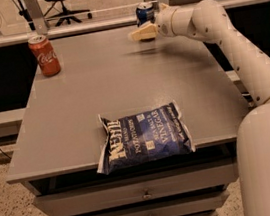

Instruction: Move pepsi can near blue chip bag

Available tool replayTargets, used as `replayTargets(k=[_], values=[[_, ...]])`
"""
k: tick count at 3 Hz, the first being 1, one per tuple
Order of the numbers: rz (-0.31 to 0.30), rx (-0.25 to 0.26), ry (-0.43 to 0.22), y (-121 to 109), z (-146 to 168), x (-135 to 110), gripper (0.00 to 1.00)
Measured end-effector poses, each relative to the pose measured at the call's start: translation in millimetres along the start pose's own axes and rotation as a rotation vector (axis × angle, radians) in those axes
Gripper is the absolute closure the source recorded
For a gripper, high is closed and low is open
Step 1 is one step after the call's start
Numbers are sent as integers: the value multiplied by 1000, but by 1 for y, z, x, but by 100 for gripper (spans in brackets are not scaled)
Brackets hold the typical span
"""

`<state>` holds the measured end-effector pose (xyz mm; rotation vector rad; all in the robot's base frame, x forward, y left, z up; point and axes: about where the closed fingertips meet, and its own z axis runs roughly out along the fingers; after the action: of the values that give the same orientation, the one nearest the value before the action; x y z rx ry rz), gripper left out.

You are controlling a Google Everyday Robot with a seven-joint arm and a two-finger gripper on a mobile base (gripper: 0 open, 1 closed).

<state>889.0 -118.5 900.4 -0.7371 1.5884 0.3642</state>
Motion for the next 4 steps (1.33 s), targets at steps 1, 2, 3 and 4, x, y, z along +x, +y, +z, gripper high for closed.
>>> replayTargets(k=[1, 2, 3, 4], values=[[62, -25, -15, 4, 9, -1, 19], [84, -43, -30, 8, 11, -6, 41], [70, -41, -38, 7, 5, -14, 65], [56, -52, -43, 11, -8, -22, 88]])
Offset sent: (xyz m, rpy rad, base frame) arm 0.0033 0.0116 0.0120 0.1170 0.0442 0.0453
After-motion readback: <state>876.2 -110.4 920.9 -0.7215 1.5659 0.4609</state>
